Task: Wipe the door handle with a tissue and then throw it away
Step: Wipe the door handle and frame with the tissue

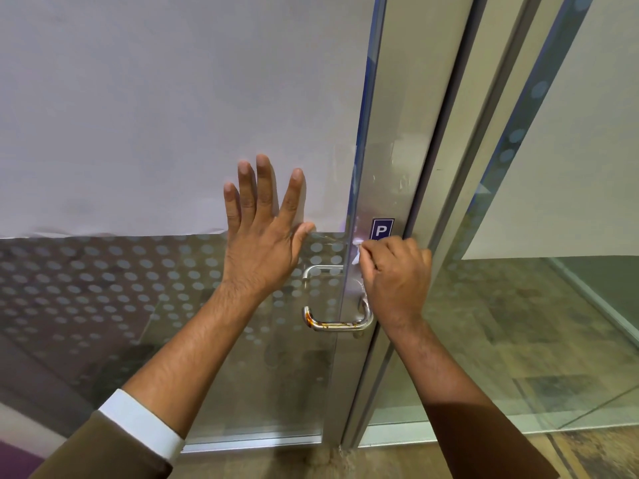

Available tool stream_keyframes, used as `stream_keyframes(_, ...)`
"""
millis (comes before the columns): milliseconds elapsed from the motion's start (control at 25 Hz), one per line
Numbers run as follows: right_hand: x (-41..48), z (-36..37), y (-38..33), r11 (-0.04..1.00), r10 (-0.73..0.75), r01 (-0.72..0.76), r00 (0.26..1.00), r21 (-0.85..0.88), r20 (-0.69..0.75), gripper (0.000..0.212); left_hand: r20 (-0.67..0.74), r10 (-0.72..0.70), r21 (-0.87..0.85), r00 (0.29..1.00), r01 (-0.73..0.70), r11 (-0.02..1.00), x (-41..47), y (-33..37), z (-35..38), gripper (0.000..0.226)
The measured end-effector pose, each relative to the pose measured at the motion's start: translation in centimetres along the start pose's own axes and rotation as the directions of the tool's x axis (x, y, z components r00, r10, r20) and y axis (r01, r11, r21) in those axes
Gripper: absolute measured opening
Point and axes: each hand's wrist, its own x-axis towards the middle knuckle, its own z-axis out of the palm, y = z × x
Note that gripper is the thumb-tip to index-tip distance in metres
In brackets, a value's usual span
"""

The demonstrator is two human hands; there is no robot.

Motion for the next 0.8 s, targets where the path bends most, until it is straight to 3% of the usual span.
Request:
stream_keyframes(240, -2.4, -0.2, 0.3, 1.000, -0.010, 0.012, 0.995, -0.024, 0.101, 0.005, 0.030, -0.008, -0.005, 1.000, 0.008, 1.000, -0.1, 0.0, 0.0, 0.081)
stream_keyframes(520, 3.4, -0.6, -0.9, 0.998, -0.045, 0.049, 0.993, 0.030, -0.107, 0.007, 0.022, -0.001, -0.029, 1.000, 0.002, 1.000, -0.1, 0.0, 0.3, 0.082)
stream_keyframes(720, -1.5, 0.0, -0.1, 0.997, -0.062, 0.063, 0.997, -0.038, 0.039, 0.010, 0.017, 0.003, -0.019, 1.000, -0.003, 1.000, -0.1, -0.2, 0.5, 0.082)
stream_keyframes(800, -1.2, -0.2, 0.2, 0.999, -0.041, 0.042, 0.999, -0.025, 0.014, 0.011, 0.019, 0.002, -0.012, 1.000, -0.002, 1.000, -0.1, -0.2, 0.5, 0.082)
